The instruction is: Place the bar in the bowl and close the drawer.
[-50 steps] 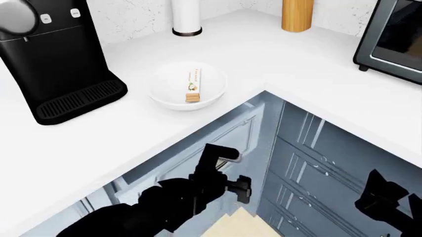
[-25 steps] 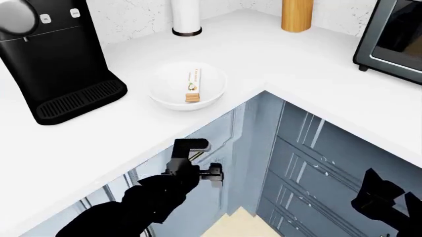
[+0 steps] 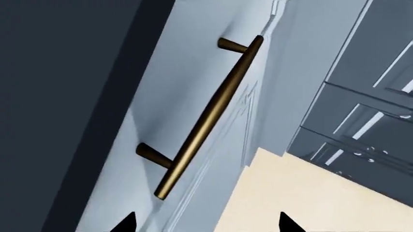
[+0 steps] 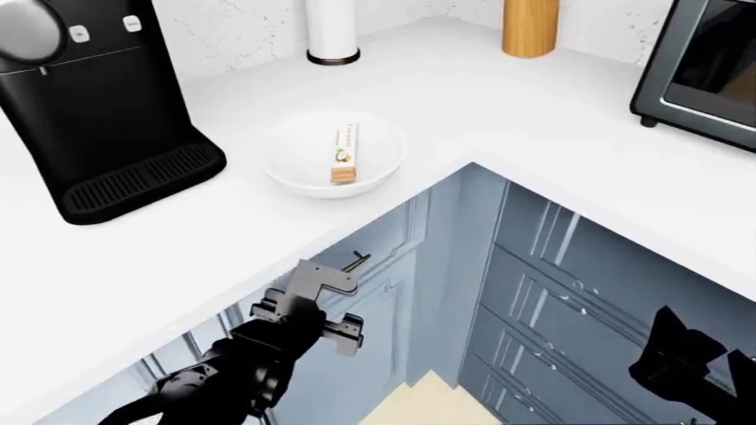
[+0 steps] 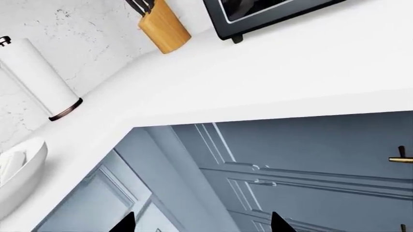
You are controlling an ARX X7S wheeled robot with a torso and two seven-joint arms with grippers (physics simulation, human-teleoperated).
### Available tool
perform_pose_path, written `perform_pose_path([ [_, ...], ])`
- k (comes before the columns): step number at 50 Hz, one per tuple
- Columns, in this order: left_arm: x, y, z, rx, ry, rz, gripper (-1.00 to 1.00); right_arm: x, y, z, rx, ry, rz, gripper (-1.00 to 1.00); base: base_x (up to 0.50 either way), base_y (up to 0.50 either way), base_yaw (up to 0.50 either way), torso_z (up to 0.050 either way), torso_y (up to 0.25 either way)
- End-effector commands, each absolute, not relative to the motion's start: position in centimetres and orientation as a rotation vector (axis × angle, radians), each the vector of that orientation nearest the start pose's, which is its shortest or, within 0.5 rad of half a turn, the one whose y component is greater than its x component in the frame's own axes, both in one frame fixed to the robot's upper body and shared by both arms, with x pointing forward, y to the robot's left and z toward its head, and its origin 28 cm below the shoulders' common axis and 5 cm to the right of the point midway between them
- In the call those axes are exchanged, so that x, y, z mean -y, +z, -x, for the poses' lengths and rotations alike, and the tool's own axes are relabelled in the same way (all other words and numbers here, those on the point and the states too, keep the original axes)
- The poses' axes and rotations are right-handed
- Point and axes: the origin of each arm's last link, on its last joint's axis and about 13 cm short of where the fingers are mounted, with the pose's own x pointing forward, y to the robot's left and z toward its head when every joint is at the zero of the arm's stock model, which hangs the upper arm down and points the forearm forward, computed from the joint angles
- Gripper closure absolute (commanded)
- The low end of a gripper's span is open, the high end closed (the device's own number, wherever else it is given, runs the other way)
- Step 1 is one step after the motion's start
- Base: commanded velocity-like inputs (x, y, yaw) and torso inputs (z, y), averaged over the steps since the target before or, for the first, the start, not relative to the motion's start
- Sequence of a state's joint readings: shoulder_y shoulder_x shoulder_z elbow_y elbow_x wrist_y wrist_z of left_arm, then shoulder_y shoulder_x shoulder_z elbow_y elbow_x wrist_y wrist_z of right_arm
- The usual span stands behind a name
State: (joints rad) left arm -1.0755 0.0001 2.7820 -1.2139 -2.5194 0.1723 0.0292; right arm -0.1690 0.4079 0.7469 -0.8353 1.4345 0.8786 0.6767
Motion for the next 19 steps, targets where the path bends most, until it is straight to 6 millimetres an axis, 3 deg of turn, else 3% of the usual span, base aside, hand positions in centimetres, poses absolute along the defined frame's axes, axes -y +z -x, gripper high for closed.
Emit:
perform_pose_path([
  [1, -20.32, 2.17, -35.67, -0.598, 0.166, 0.178, -1.00, 18.27, 16.51, -12.05, -0.118, -0.269, -0.467, -1.00, 0.00, 0.00, 0.00, 0.000, 0.000],
  [19, -21.05, 1.80, -35.41, -0.605, 0.217, 0.186, -1.00, 18.20, 16.47, -11.97, -0.117, -0.264, -0.468, -1.00, 0.00, 0.00, 0.00, -0.005, 0.000],
])
